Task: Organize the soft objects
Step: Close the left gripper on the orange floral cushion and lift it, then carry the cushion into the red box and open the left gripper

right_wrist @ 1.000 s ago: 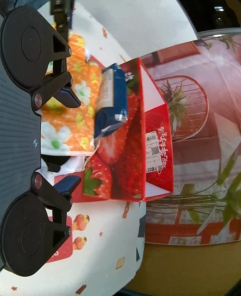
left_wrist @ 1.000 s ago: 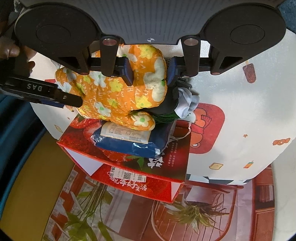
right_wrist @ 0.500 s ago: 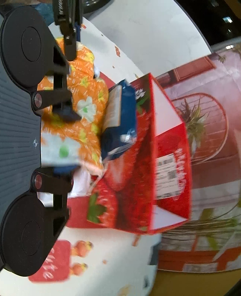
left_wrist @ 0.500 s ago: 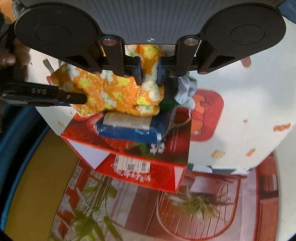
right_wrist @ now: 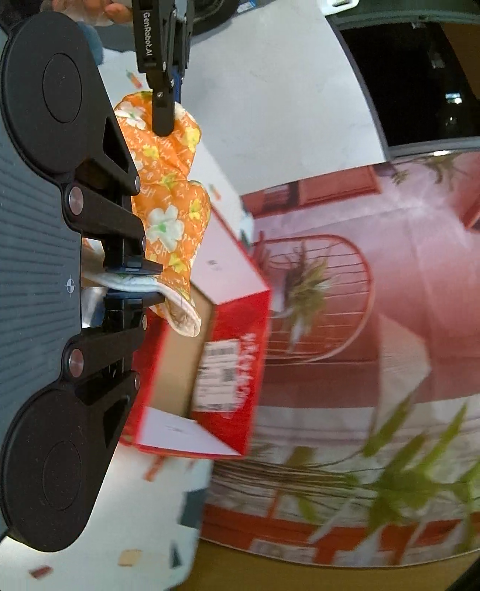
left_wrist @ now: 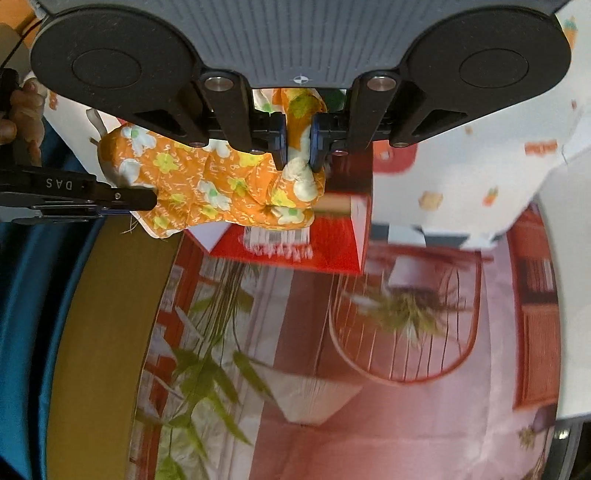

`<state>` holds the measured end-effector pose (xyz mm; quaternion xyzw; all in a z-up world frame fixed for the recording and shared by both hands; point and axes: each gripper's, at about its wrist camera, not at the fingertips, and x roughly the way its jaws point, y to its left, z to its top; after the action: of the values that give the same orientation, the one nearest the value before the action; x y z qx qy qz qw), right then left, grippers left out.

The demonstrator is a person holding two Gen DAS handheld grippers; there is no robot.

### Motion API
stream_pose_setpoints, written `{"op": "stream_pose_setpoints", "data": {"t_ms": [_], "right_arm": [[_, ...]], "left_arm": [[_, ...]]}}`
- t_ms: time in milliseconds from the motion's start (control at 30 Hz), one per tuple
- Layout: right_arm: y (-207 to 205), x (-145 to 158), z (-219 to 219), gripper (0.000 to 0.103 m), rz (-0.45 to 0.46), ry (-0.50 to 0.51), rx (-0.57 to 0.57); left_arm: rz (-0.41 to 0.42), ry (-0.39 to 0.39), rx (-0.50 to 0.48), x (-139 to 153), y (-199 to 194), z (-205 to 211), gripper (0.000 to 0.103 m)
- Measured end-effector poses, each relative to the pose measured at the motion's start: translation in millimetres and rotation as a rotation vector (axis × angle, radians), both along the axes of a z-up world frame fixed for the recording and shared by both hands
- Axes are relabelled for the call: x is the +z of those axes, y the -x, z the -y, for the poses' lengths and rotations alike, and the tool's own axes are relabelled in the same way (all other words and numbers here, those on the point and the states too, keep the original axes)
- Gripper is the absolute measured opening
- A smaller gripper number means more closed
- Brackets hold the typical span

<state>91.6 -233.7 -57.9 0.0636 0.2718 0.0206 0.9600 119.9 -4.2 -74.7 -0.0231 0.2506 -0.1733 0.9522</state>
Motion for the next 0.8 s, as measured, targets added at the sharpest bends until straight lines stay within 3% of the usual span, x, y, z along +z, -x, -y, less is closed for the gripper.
{"op": "stream_pose_setpoints", "data": {"t_ms": [133, 300, 433, 800], "right_arm": [[-17, 9, 2, 0.008, 0.033, 0.057, 0.0], [-53, 8, 22, 0.008, 0.044, 0.065, -0.04], [-82, -2, 43, 0.008, -0.002, 0.044, -0.091], [-145, -14, 72, 0.008, -0.038, 0.044, -0.101]], "left_arm": [[0.021, -0.034, 0.008, 12, -33, 13, 0.013], [-0.029, -0.002, 0.025, 17, -85, 25, 0.013], [-0.076, 0.012, 0.035, 15, -117, 32, 0.013], [-0.135, -0.053, 0.044, -1, -181, 56, 0.013]]}}
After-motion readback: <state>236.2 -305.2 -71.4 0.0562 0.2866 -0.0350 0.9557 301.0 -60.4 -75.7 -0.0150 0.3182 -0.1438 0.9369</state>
